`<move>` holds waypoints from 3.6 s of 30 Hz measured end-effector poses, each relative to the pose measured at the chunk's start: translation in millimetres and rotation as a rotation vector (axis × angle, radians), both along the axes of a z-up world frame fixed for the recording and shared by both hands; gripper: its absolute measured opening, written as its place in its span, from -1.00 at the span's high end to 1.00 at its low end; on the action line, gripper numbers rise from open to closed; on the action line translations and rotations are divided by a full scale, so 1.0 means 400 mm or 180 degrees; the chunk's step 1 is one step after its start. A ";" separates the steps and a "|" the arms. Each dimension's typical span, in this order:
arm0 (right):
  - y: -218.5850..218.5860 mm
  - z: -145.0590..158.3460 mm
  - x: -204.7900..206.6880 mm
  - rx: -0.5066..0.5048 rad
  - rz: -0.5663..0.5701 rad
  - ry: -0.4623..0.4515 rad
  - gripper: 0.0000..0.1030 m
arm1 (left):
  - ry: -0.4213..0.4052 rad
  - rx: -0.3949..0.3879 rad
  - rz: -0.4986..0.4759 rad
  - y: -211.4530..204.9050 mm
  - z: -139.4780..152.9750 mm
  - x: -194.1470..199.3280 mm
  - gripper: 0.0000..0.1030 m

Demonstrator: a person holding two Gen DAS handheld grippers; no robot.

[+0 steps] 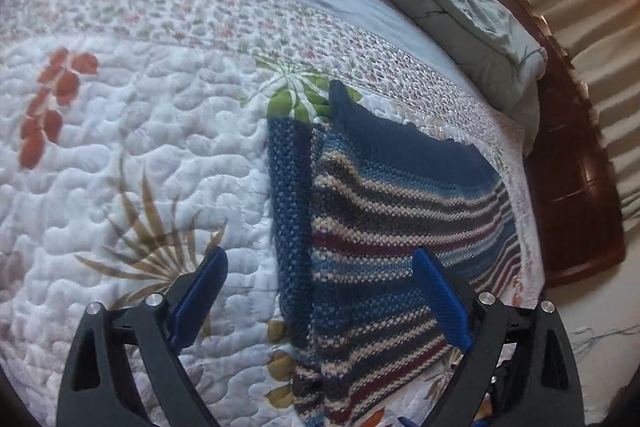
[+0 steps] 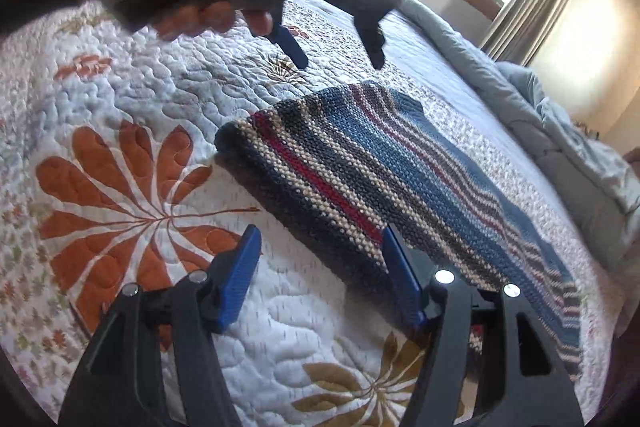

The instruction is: Fold small clothes

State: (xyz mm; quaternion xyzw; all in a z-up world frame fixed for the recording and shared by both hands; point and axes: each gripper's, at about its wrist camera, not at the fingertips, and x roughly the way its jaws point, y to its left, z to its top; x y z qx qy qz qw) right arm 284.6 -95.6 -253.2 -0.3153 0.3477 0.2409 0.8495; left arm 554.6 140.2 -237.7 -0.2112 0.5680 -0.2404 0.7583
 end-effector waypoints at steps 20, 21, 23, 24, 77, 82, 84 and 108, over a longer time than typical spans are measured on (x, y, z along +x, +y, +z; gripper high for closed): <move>0.160 -0.102 0.078 -0.0881 -0.0026 -0.0677 -0.39 | 0.0322 -0.0410 -0.0247 -0.089 -0.087 0.186 -0.82; 0.157 -0.097 0.074 -0.0872 -0.0036 -0.0699 -0.40 | 0.0320 -0.0346 -0.0308 -0.096 -0.094 0.181 -0.75; 0.154 -0.103 0.052 -0.0888 -0.0031 -0.0724 -0.41 | 0.0314 -0.0317 -0.0339 -0.091 -0.101 0.175 -0.59; 0.150 -0.106 0.045 -0.0882 -0.0034 -0.0736 -0.41 | 0.0328 -0.0366 -0.0328 -0.079 -0.102 0.172 -0.53; -0.184 0.266 0.113 0.0657 -0.0794 -0.0638 0.78 | -0.0026 0.0977 -0.0292 -0.434 0.364 0.180 0.60; -0.240 0.279 0.114 0.0791 -0.0904 -0.0641 0.78 | -0.0045 0.1067 -0.0338 -0.496 0.381 0.184 0.60; -0.264 0.283 0.115 0.0850 -0.0950 -0.0628 0.78 | -0.0048 0.1109 -0.0350 -0.523 0.386 0.188 0.60; -0.525 0.276 0.138 0.1496 -0.1319 -0.0456 0.78 | -0.0068 0.1488 -0.0652 -0.865 0.370 0.206 0.60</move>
